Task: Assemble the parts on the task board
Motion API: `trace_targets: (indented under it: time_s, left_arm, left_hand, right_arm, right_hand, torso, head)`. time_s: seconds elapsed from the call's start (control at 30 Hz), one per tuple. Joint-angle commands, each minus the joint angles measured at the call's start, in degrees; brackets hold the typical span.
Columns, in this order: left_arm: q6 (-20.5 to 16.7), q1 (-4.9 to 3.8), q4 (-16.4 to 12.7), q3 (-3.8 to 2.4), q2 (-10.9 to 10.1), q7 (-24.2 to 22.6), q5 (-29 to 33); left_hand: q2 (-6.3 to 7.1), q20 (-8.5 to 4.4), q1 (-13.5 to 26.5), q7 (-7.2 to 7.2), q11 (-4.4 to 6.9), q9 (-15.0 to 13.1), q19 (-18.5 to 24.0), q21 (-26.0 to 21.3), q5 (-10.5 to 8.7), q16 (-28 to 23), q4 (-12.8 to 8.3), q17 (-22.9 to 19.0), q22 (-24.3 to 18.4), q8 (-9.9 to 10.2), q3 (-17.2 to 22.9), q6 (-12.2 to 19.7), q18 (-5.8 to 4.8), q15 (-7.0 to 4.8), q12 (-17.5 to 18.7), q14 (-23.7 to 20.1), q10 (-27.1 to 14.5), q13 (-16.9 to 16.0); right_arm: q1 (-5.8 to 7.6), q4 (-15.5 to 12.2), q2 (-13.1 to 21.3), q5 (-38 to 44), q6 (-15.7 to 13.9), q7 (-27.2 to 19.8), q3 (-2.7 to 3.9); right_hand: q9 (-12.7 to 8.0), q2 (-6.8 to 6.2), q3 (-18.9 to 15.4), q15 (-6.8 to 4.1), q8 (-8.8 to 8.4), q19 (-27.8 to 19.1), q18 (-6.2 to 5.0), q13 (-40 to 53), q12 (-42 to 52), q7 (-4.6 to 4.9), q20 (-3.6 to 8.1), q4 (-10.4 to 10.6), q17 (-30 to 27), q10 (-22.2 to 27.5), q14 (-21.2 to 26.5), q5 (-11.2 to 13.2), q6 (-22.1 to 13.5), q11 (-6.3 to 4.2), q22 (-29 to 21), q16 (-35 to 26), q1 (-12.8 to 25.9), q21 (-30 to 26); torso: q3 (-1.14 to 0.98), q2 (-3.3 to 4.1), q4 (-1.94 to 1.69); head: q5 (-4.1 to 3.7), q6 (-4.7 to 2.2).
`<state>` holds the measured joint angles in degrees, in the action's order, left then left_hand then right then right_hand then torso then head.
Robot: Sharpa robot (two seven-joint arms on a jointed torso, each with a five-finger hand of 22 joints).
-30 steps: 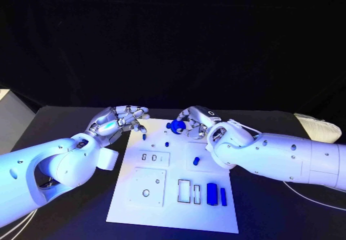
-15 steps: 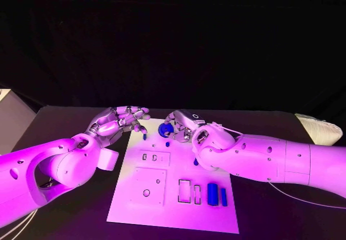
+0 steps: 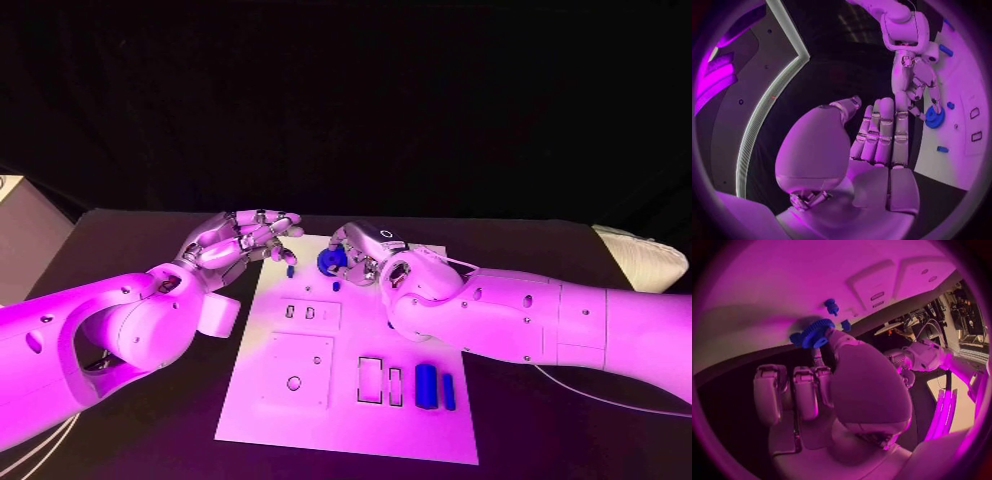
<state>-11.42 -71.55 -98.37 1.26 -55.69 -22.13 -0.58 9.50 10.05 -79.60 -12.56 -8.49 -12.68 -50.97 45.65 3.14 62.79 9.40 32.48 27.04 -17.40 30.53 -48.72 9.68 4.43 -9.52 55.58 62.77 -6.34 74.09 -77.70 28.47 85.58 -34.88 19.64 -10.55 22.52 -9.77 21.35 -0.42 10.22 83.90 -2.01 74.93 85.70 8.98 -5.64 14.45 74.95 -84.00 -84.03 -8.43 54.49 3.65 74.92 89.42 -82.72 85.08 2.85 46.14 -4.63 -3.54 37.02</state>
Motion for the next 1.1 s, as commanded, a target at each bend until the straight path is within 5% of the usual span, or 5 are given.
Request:
trace_targets:
  time_s: [0.03,0.83,1.0,1.03,1.1]
  left_arm:
    - [1.1,-0.05,-0.1,-0.05,0.1,-0.3,0.2]
    - [1.3,-0.05,0.2,-0.05,0.4,-0.2,0.2]
    - [1.2,-0.05,0.5,-0.05,0.5,-0.1,0.2]
    - [1.1,-0.05,0.5,-0.05,0.5,-0.1,0.2]
    - [1.1,-0.05,0.7,-0.04,0.6,-0.1,0.2]
  left_hand:
    - [-0.34,-0.04,0.0,-0.05,0.03,-0.1,0.4,0.3,-0.03,0.3,0.1,-0.1,0.1,-0.3,0.3,0.3,0.73,0.11,-0.2,-0.3,-0.6,-0.1]
    - [-0.34,-0.04,0.0,-0.05,0.03,-0.1,0.4,0.3,-0.03,0.3,0.1,-0.1,0.1,-0.3,0.3,0.3,0.73,0.11,-0.2,-0.3,-0.6,-0.1]
    - [-0.26,0.00,0.1,-0.08,0.00,-0.2,0.6,0.6,-0.04,0.4,0.2,-0.2,0.2,-0.4,0.3,0.4,0.72,0.15,-0.4,-0.4,-0.7,-0.2]
    - [-0.26,0.00,0.1,-0.08,0.00,-0.2,0.6,0.6,-0.04,0.4,0.2,-0.2,0.2,-0.4,0.3,0.4,0.72,0.15,-0.4,-0.4,-0.7,-0.2]
    - [-0.26,0.00,0.1,-0.08,0.00,-0.2,0.6,0.6,-0.04,0.4,0.2,-0.2,0.2,-0.4,0.3,0.4,0.72,0.15,-0.4,-0.4,-0.7,-0.2]
  right_arm:
    - [-0.13,0.2,-0.1,0.8,1.9,0.4,-0.03]
    - [-0.58,2.0,-1.3,0.5,1.7,0.7,-0.12]
    - [-0.65,1.9,-1.3,-0.6,1.6,0.0,-0.12]
    - [-0.66,1.8,-1.2,-0.8,1.7,-0.2,-0.12]
    - [-0.69,1.7,-1.1,-1.2,1.7,-0.4,-0.13]
  right_hand:
    - [0.6,-0.53,0.4,-0.15,1.08,3.4,0.68,10.8,0.1,-0.67,0.28,-0.1,13.8,-1.7,-5.7,0.0,0.8,-0.06,10.2,0.1,0.0,0.3]
    - [0.2,-1.47,1.0,0.16,0.42,3.3,0.62,10.5,-0.2,-0.17,0.07,0.0,13.7,-1.3,-5.7,0.1,-0.7,0.35,10.0,0.1,1.1,0.0]
    - [-0.2,-2.99,0.3,0.68,-0.58,3.2,0.58,10.1,-0.7,0.40,-0.38,1.2,13.8,-0.8,-5.7,0.0,-2.4,0.93,9.9,0.1,3.5,-0.1]
    - [-0.3,-3.46,-0.6,0.73,-0.70,3.2,0.58,10.1,-0.7,0.43,-0.51,1.6,13.8,-0.9,-5.7,-2.1,-2.5,0.99,9.9,0.1,4.5,-0.1]
    - [-0.4,-3.50,-1.2,0.78,-0.76,3.2,0.56,10.1,-0.7,0.44,-0.56,1.8,13.8,-0.9,-5.7,-2.7,-2.6,1.01,9.9,0.1,5.1,-0.2]
  torso:
    - [0.01,-0.03,0.05]
    - [-0.02,0.02,0.05]
    - [-0.02,0.00,0.08]
    - [-0.04,-0.04,0.10]
    - [-0.03,-0.03,0.09]
  head:
    - [0.06,0.11]
    - [0.00,0.16]
    - [0.05,0.17]
    - [0.08,0.19]
    - [0.05,0.18]
